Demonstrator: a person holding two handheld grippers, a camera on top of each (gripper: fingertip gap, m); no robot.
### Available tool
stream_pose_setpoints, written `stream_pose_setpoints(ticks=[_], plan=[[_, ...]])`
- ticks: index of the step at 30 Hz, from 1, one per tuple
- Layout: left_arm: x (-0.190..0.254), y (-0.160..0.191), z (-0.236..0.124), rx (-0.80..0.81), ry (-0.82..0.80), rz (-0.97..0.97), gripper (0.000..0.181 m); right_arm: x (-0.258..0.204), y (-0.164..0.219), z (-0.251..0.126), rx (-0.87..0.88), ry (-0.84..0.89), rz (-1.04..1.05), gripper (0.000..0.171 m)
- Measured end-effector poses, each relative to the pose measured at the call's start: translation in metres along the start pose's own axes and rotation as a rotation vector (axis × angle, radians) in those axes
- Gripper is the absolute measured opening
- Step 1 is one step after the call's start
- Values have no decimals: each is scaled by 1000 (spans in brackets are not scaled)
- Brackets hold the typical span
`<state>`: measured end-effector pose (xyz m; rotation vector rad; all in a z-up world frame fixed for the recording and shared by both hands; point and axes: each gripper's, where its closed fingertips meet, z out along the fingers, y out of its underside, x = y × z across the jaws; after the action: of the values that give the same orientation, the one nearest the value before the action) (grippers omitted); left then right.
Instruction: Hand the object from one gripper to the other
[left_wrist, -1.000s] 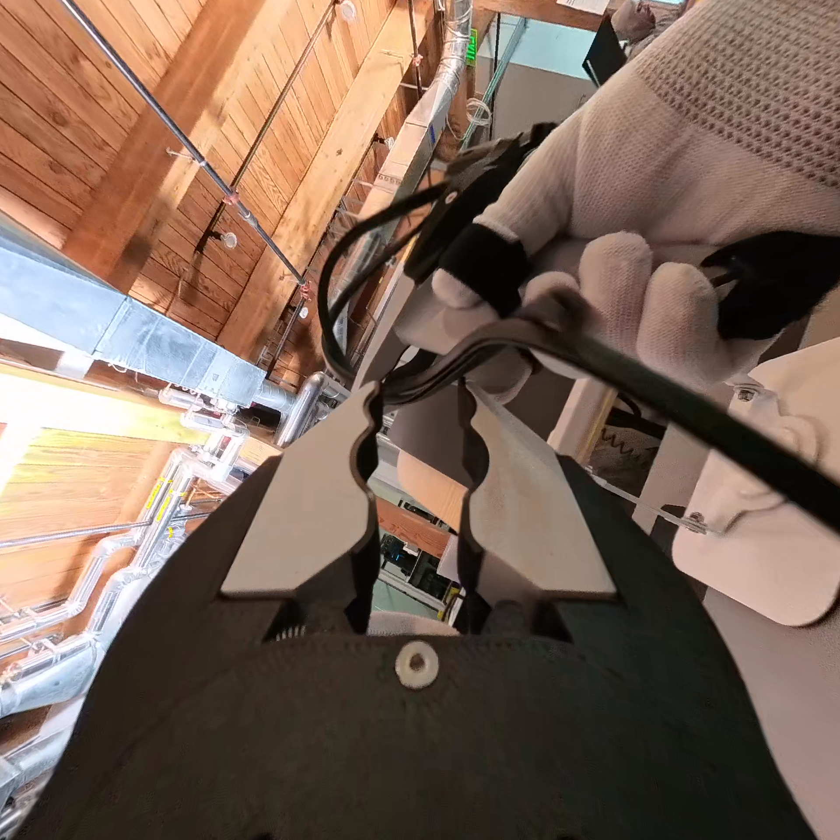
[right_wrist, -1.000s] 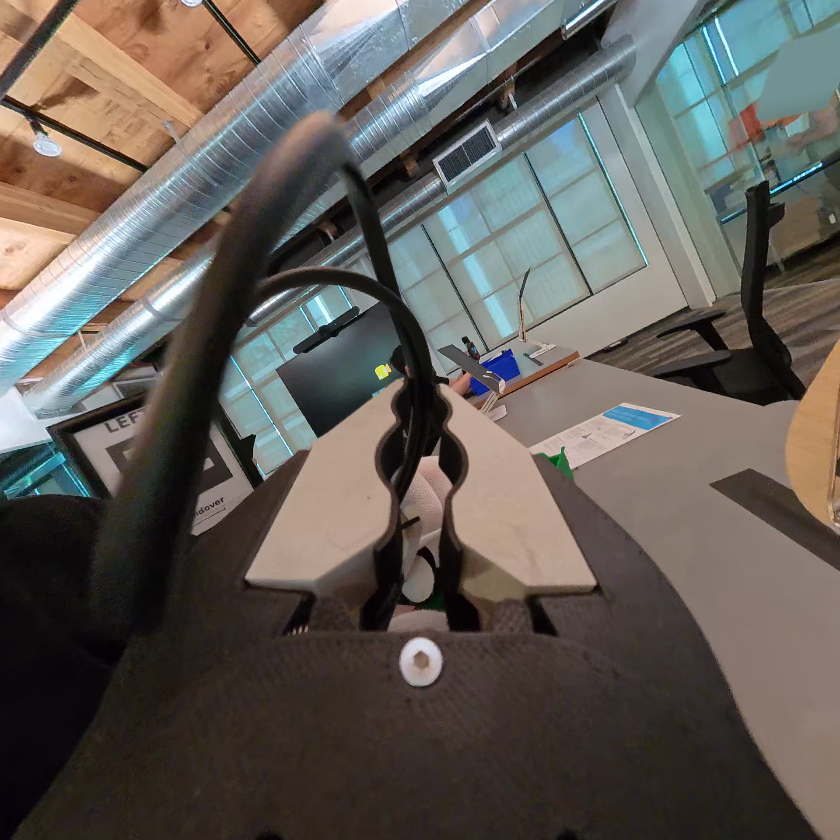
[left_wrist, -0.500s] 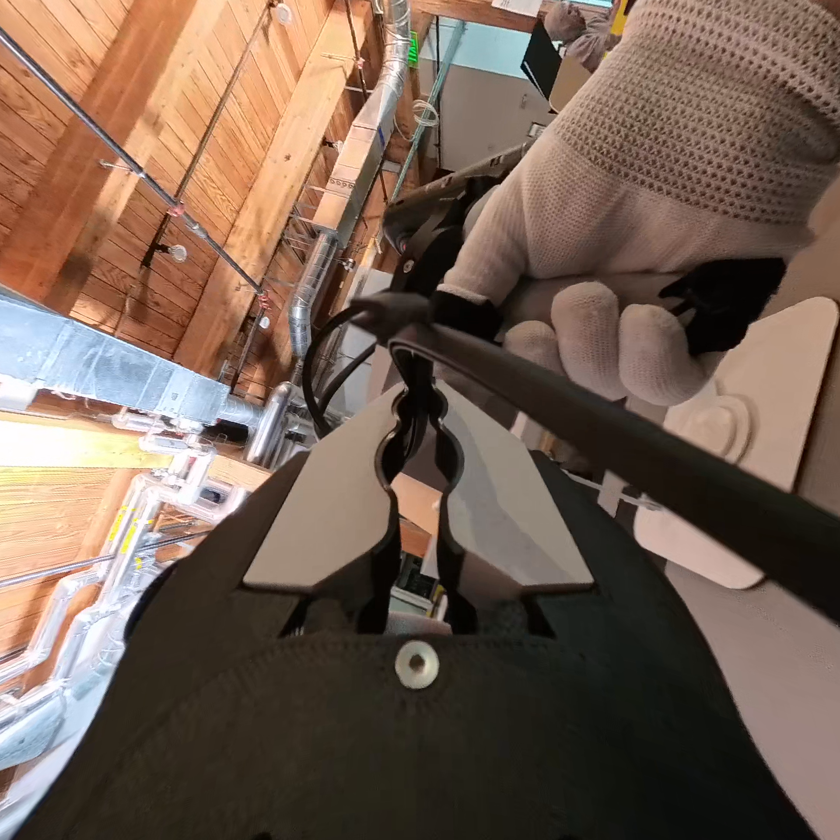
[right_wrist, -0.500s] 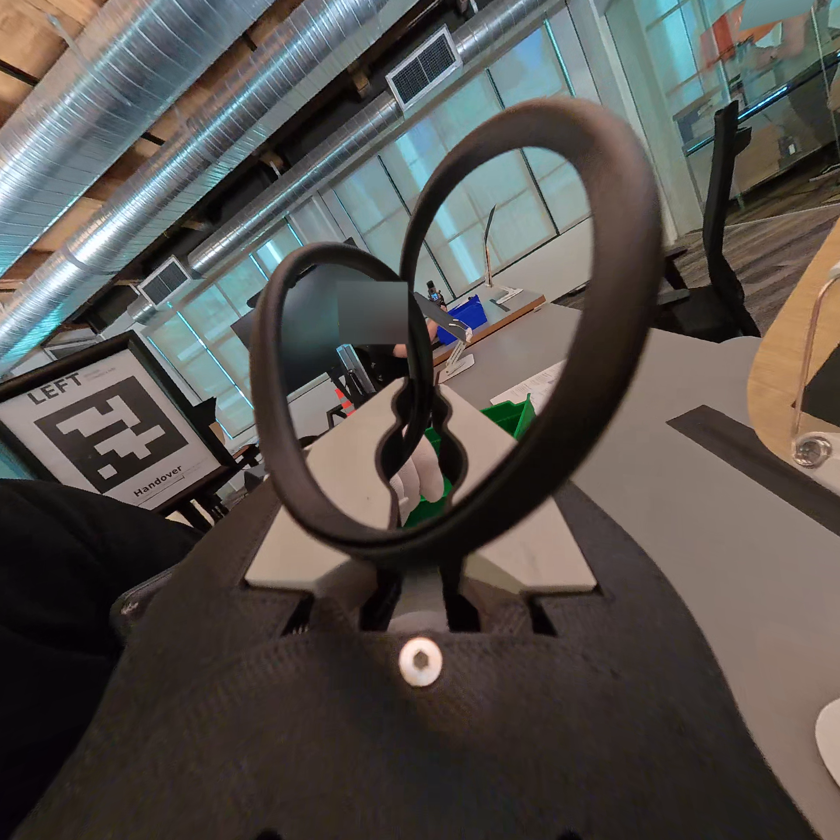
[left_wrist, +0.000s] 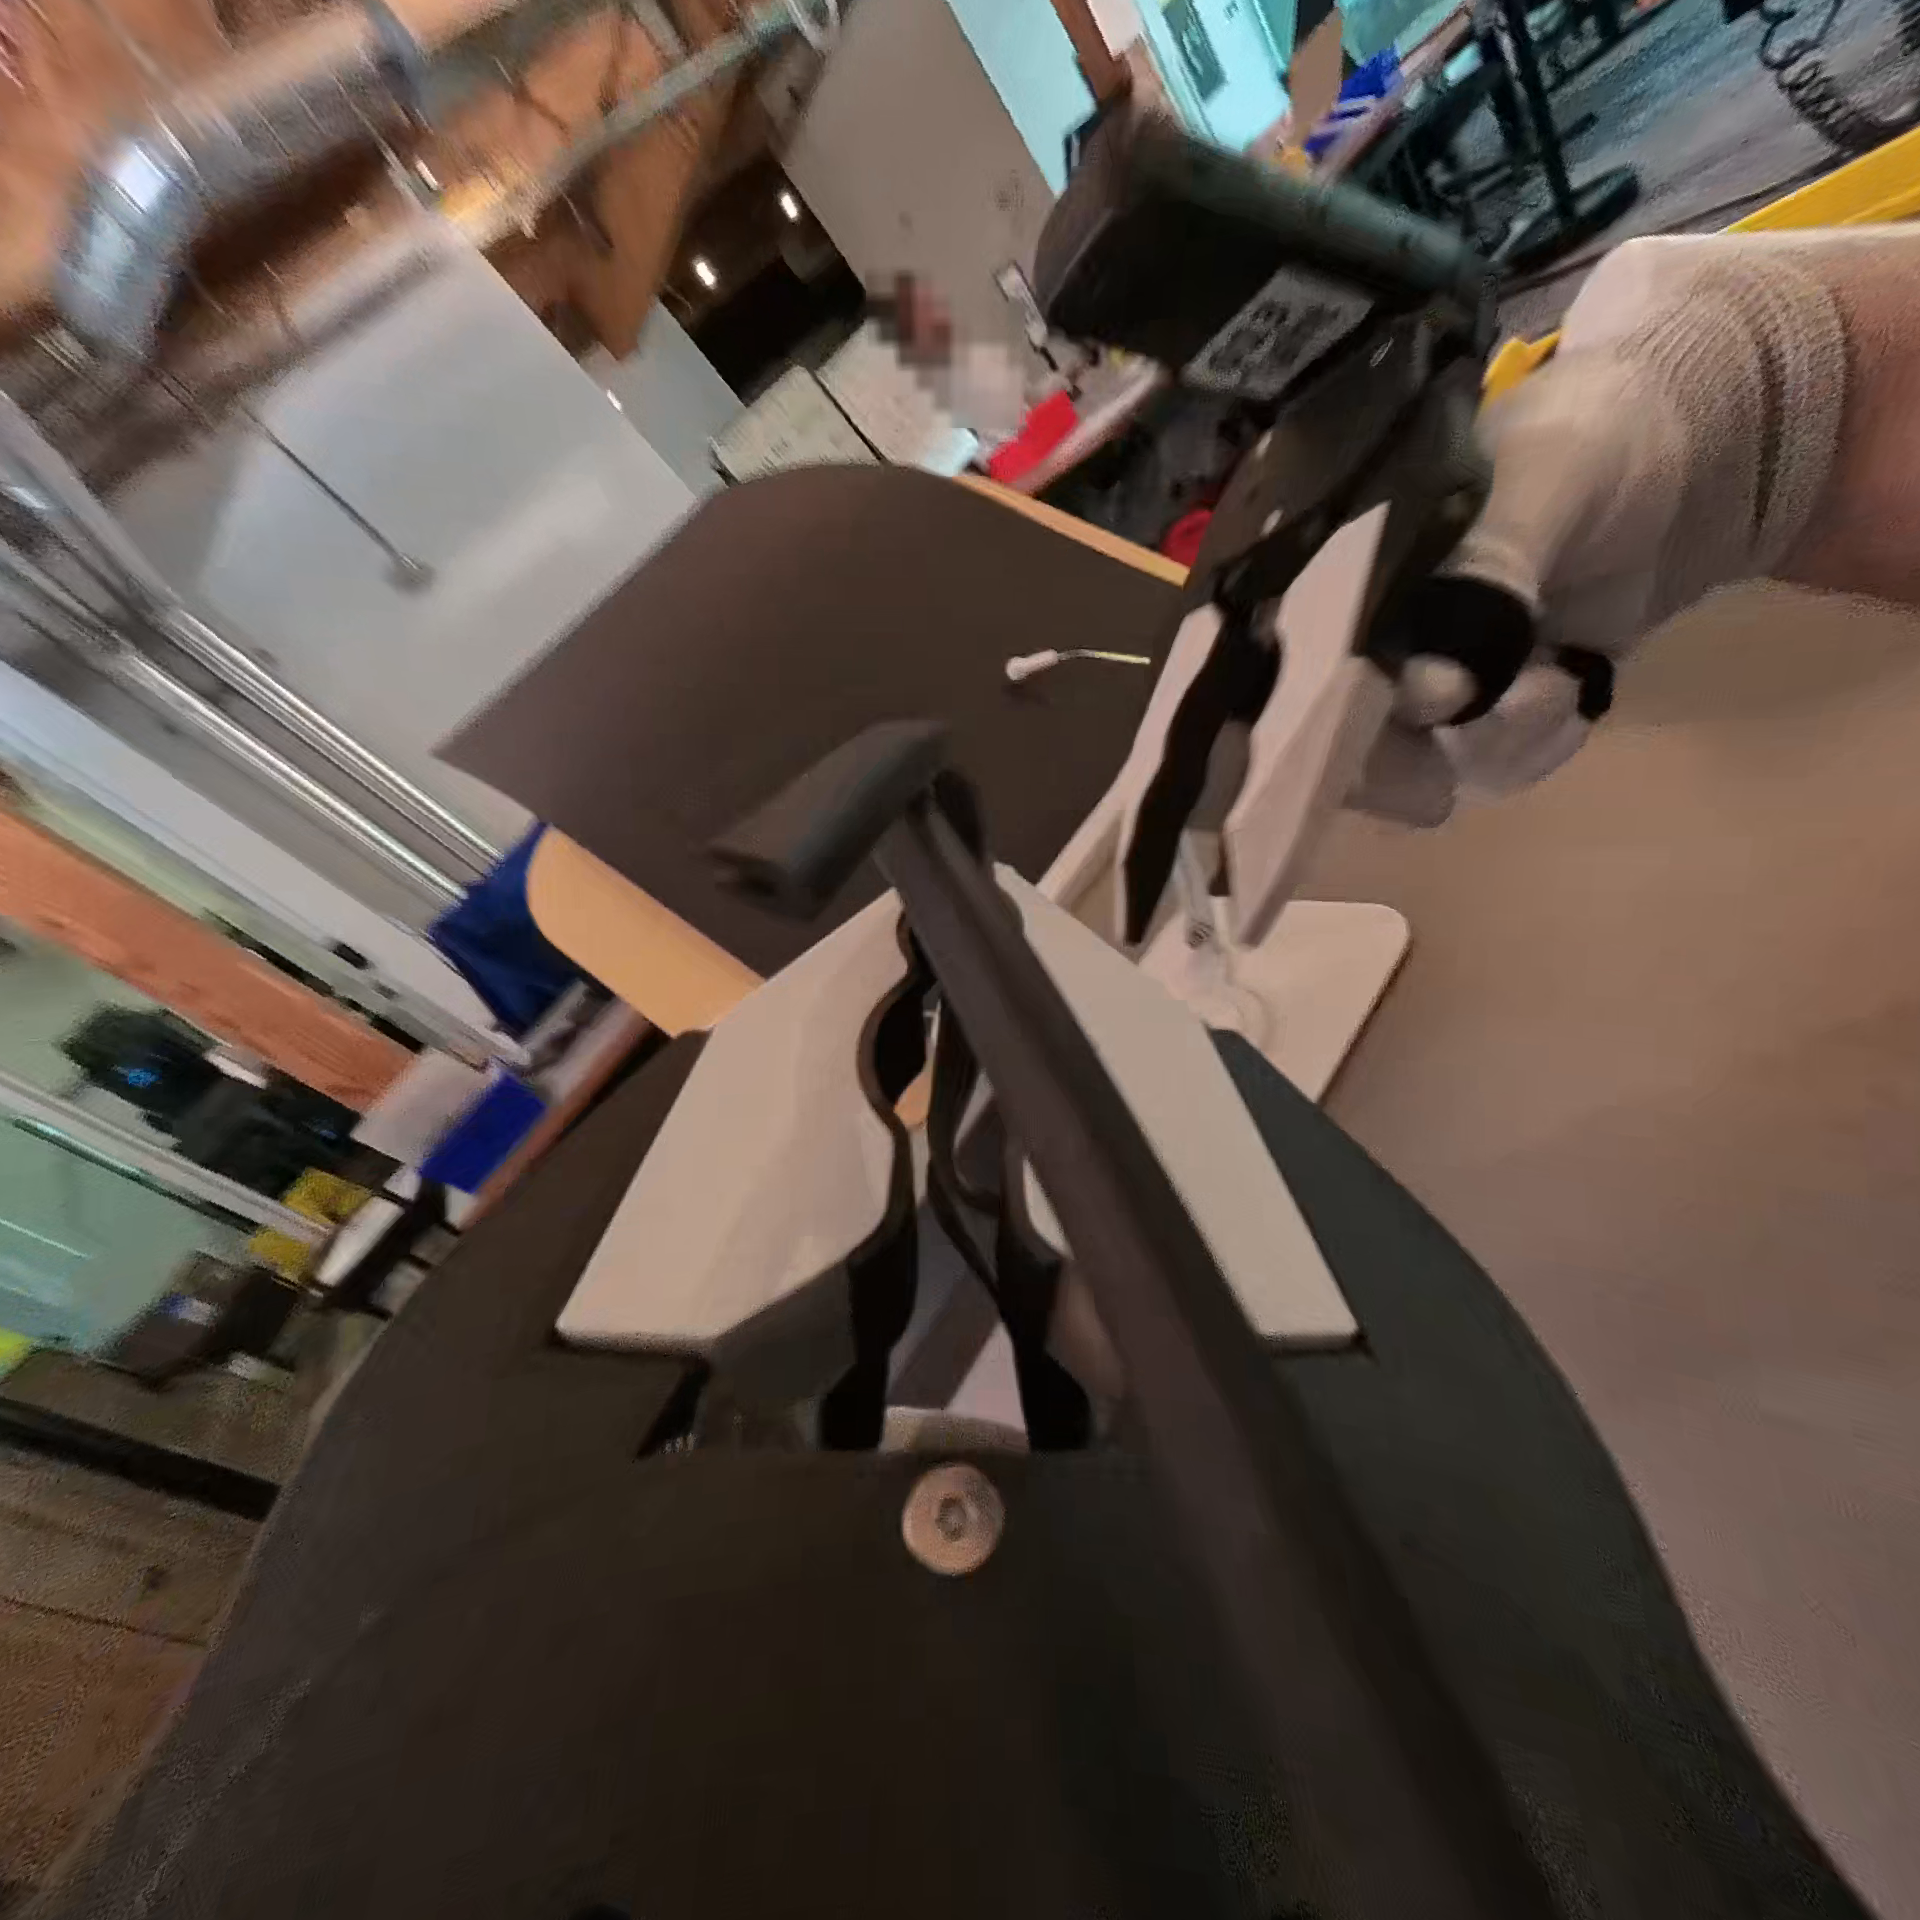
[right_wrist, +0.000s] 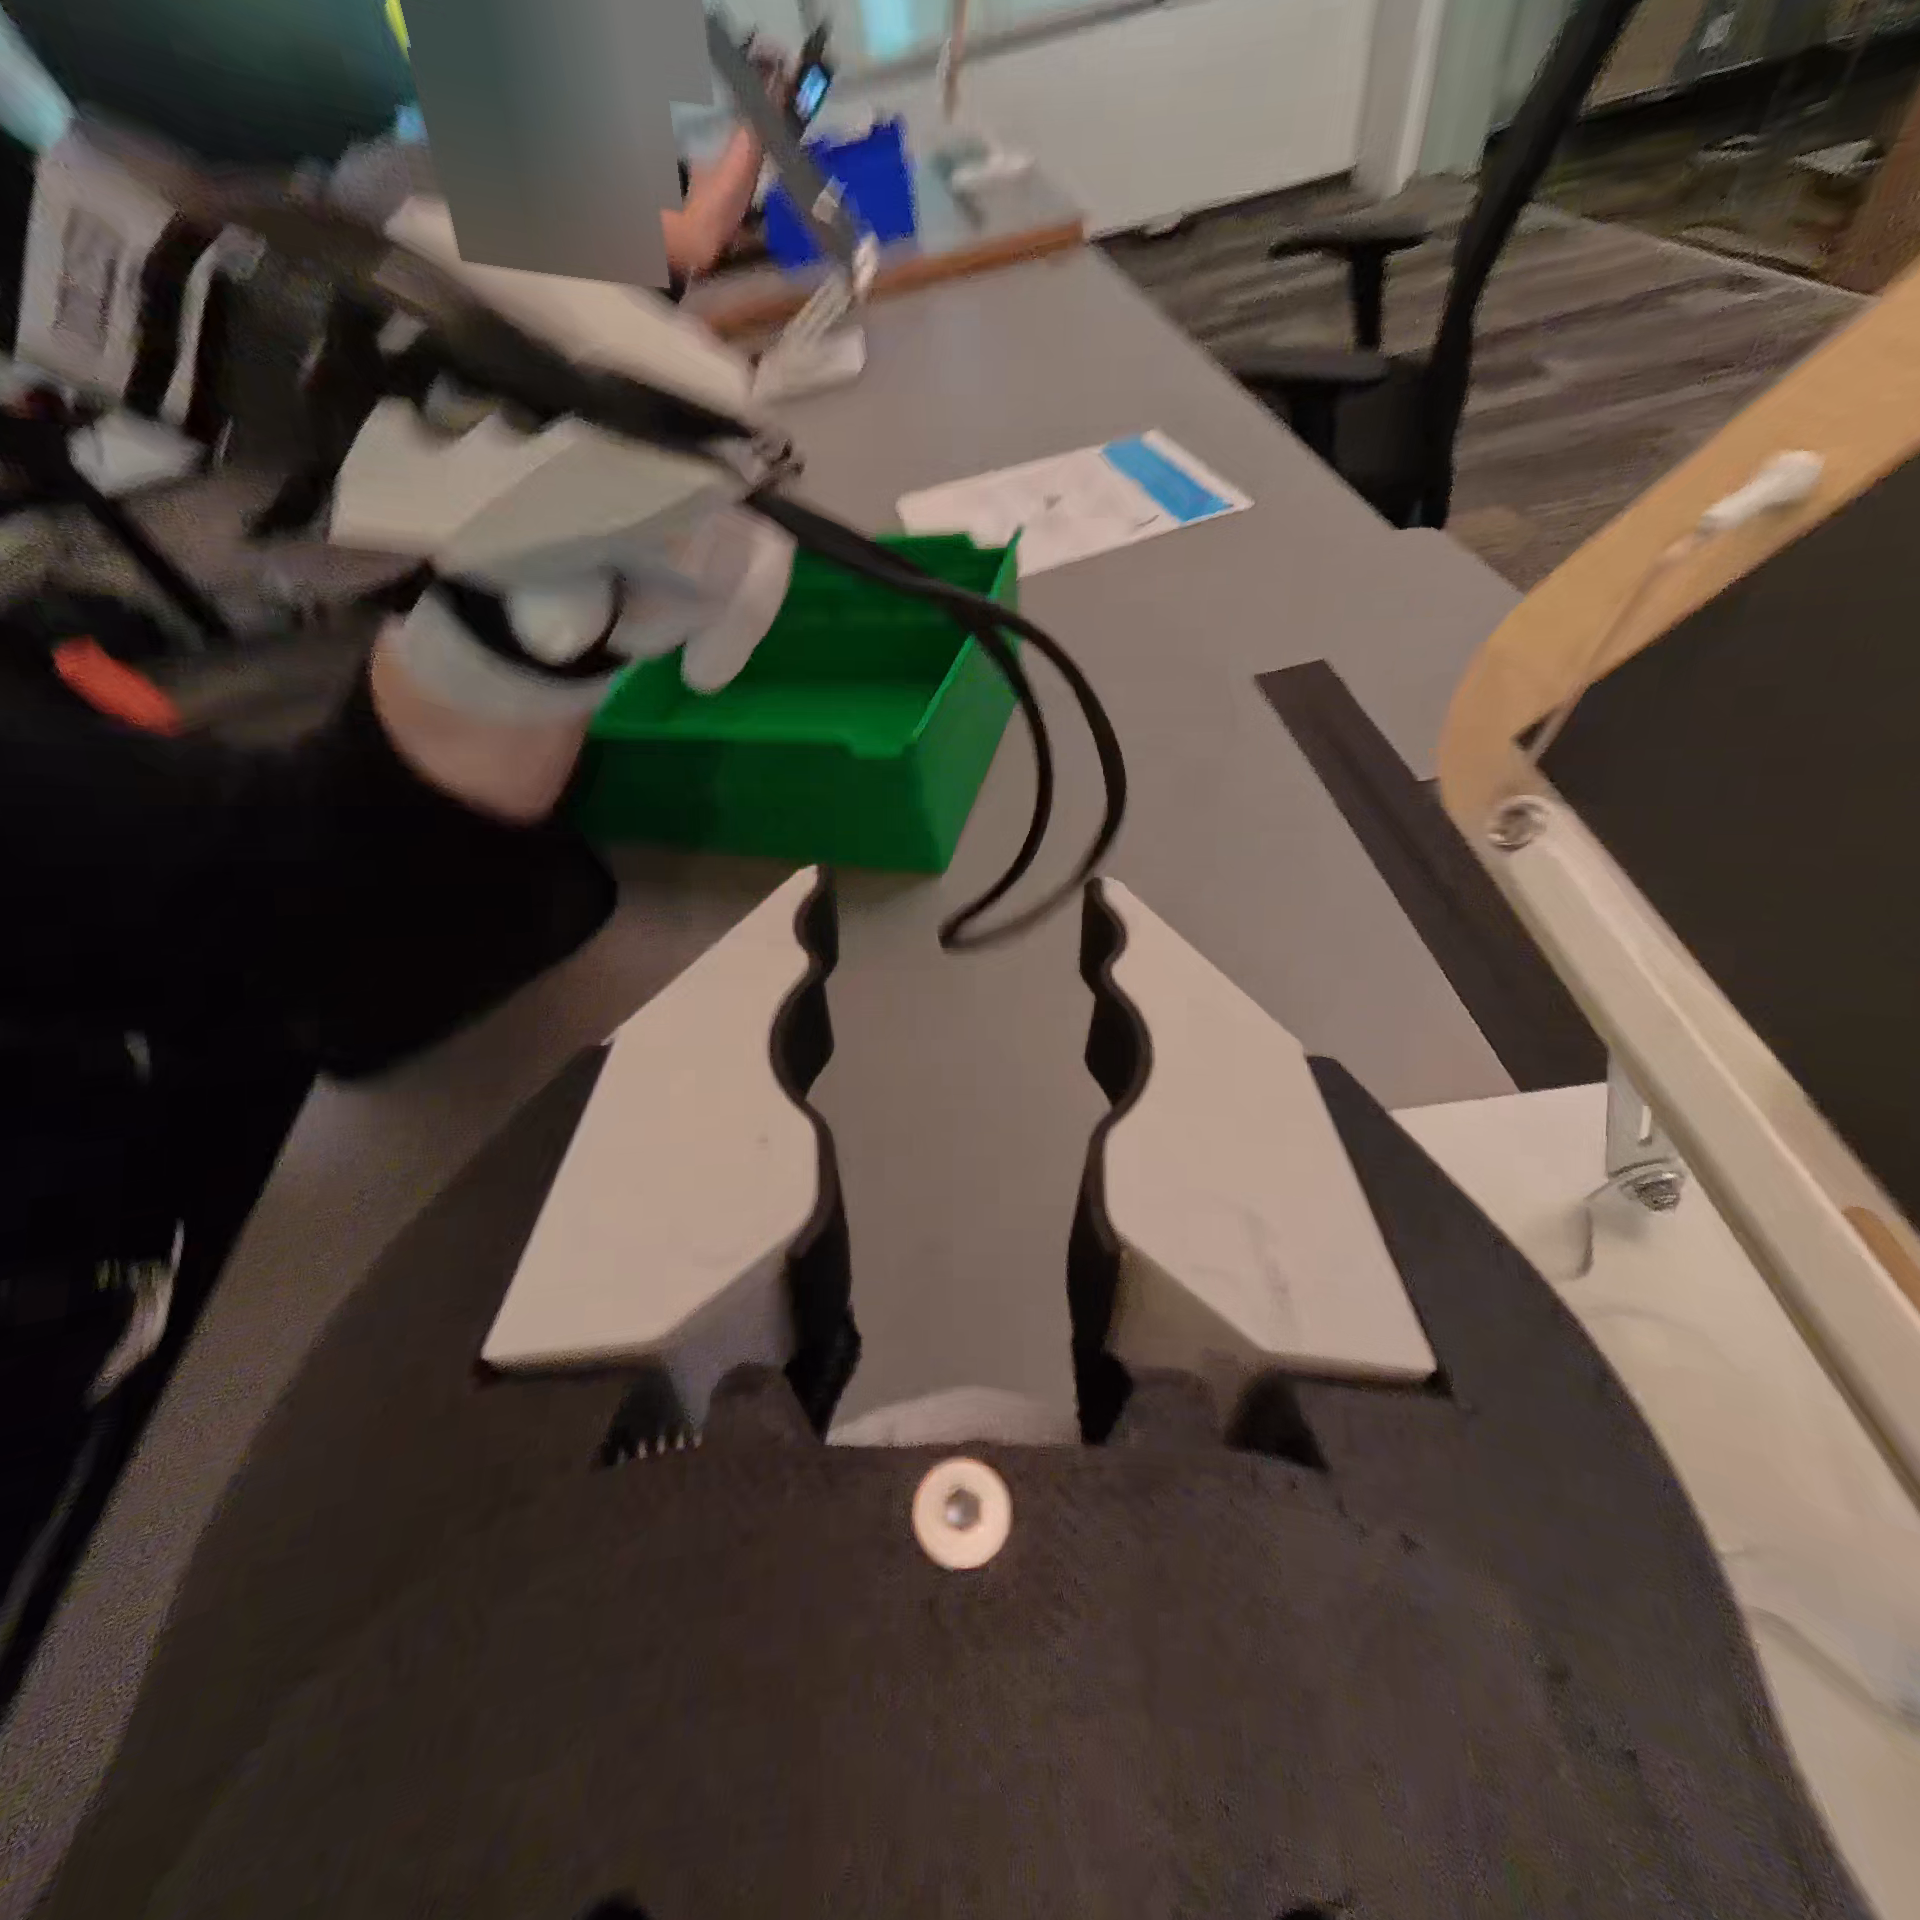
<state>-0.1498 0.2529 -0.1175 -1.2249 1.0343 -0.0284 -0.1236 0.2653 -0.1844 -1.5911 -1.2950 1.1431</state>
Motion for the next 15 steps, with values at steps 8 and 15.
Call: stream_pose_setpoints(ticks=[8, 15], plan=[[23, 22, 4, -130, 188, -140, 3, -55, -61, -19, 195, 115, -545, 31], [50, 28, 14, -164, 256, -73, 3, -59, -51, 10, 122, 127, -612, 20]])
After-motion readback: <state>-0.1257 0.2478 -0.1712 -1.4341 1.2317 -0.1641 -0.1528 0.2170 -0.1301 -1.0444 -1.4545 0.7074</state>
